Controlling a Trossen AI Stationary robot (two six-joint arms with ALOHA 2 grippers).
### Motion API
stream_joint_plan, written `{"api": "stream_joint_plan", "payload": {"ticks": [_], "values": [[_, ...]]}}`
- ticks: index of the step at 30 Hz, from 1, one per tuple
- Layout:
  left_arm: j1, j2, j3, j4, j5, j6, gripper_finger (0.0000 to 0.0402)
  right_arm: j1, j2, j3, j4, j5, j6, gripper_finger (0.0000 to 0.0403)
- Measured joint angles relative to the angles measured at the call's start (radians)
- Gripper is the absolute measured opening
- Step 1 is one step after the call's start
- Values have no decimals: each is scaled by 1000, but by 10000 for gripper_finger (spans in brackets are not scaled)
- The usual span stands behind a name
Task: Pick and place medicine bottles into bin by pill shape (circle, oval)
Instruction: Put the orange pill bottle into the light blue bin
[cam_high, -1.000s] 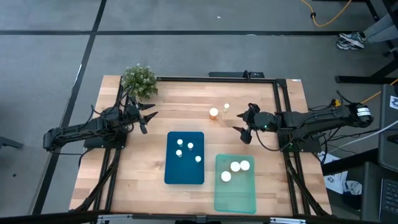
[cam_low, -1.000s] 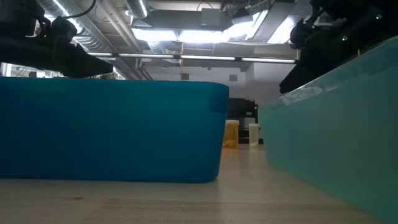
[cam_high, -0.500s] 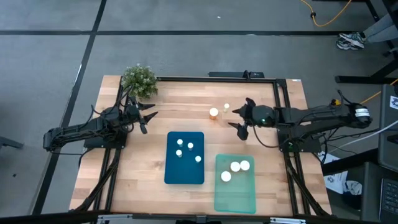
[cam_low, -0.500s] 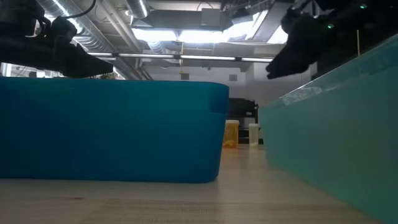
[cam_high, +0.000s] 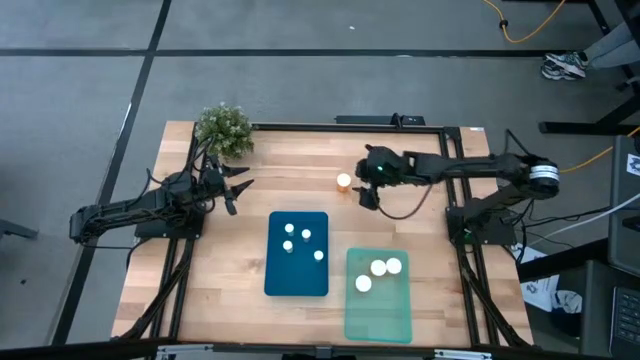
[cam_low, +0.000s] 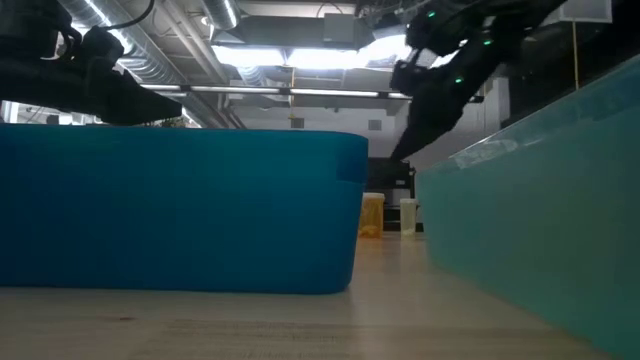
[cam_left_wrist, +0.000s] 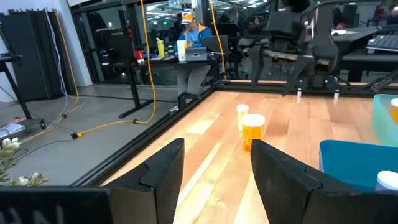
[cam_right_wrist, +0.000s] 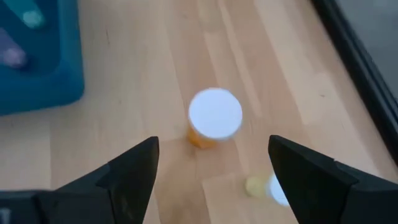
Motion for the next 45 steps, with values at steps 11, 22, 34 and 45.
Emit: {"api": "stream_joint_plan", "payload": {"ticks": [11,22,34,45], "values": [[0,0,0,0,0,0,177,-18,202,134,-147,-8,-107,290],[0,0,0,0,0,0,177,-18,319,137,1,9,-119,288],[0,0,0,0,0,0,177,-43,353,137,118,10,-61,288],[0,0,0,0,0,0,177,-43,366,137,151,8,-40,288]]}}
